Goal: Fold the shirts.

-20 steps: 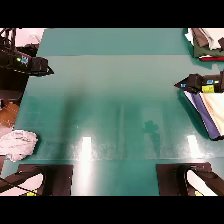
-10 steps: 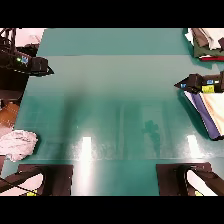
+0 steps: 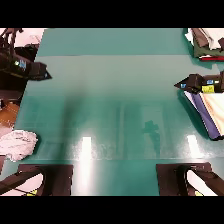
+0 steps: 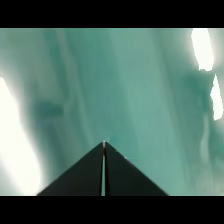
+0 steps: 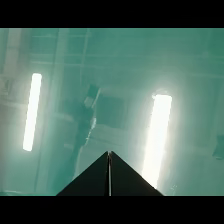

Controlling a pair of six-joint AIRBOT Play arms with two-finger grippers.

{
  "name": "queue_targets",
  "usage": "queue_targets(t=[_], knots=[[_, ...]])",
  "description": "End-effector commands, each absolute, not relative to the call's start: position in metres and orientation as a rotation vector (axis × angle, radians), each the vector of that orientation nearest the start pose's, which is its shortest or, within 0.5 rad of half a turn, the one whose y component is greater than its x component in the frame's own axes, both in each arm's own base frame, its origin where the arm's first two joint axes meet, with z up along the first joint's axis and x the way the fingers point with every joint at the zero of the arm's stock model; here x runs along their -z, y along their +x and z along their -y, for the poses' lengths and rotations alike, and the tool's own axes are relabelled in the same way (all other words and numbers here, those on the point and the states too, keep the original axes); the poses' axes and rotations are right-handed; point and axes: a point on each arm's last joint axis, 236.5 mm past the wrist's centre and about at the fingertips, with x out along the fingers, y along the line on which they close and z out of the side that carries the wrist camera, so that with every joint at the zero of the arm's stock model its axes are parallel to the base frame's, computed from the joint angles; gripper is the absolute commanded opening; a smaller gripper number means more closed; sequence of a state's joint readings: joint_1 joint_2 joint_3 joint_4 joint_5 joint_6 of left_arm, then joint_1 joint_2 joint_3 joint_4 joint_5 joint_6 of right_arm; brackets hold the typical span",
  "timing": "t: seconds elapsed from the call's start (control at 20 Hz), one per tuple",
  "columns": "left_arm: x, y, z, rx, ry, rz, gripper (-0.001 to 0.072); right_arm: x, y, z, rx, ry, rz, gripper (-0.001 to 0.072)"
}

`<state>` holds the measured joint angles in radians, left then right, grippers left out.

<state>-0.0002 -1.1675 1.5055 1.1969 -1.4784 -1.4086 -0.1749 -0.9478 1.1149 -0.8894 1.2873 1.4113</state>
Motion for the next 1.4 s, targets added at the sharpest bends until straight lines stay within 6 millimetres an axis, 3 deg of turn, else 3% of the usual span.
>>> queue_targets(t=[0.0,0.1,0.15,0.2,0.25,0.35,0.4,0.65,0.85,0.9,1.0,1.05,1.1,1.15,1.2,1.25,1.35], knots=[[-0.148,0.306,0.053,0.272,-0.038,-1.235,0.0022,-0.147,0.336,-0.086,-0.419,0.448,-0.98,0.0017],[-0.123,0.265,0.019,0.099,-0.013,-1.335,0.0024,-0.147,0.336,-0.086,-0.428,0.43,-0.974,0.0017],[-0.109,0.243,-0.001,0.016,0.025,-1.384,0.0165,-0.147,0.336,-0.086,-0.433,0.42,-0.972,0.0018],[-0.096,0.226,-0.018,-0.062,0.055,-1.423,0.0519,-0.147,0.336,-0.086,-0.436,0.414,-0.97,0.0017],[-0.083,0.211,-0.038,-0.163,0.085,-1.459,0.0679,-0.147,0.336,-0.086,-0.436,0.414,-0.969,0.0018],[-0.06,0.191,-0.067,-0.293,0.157,-1.531,0.0674,-0.148,0.337,-0.086,-0.441,0.401,-0.963,0.0017],[-0.048,0.187,-0.072,-0.306,0.179,-1.548,0.0674,-0.147,0.336,-0.086,-0.444,0.397,-0.965,0.0018],[0.014,0.174,-0.078,-0.33,0.207,-1.592,0.0673,-0.145,0.33,-0.088,-0.461,0.388,-0.991,0.0017],[0.044,0.155,-0.084,-0.352,0.233,-1.645,0.0672,-0.143,0.326,-0.089,-0.469,0.388,-1.005,0.0018],[0.047,0.153,-0.084,-0.351,0.235,-1.649,0.0642,-0.143,0.326,-0.09,-0.47,0.388,-1.006,0.0017],[0.047,0.154,-0.083,-0.35,0.23,-1.645,0.0193,-0.143,0.326,-0.09,-0.471,0.387,-1.008,0.0017],[0.045,0.156,-0.083,-0.35,0.227,-1.64,0.0099,-0.143,0.326,-0.09,-0.47,0.387,-1.008,0.0018],[0.04,0.161,-0.083,-0.355,0.22,-1.622,0.0101,-0.143,0.326,-0.09,-0.471,0.388,-1.007,0.0017],[0.031,0.168,-0.083,-0.359,0.212,-1.6,0.0019,-0.143,0.326,-0.09,-0.47,0.388,-1.006,0.0017],[0.016,0.179,-0.082,-0.362,0.194,-1.563,0.0021,-0.144,0.327,-0.089,-0.468,0.388,-1.002,0.0018],[-0.005,0.194,-0.079,-0.353,0.176,-1.511,0.0021,-0.144,0.328,-0.089,-0.468,0.389,-0.999,0.0017],[-0.065,0.233,-0.061,-0.256,0.133,-1.355,0.0021,-0.144,0.327,-0.089,-0.468,0.389,-1.0,0.0017]])
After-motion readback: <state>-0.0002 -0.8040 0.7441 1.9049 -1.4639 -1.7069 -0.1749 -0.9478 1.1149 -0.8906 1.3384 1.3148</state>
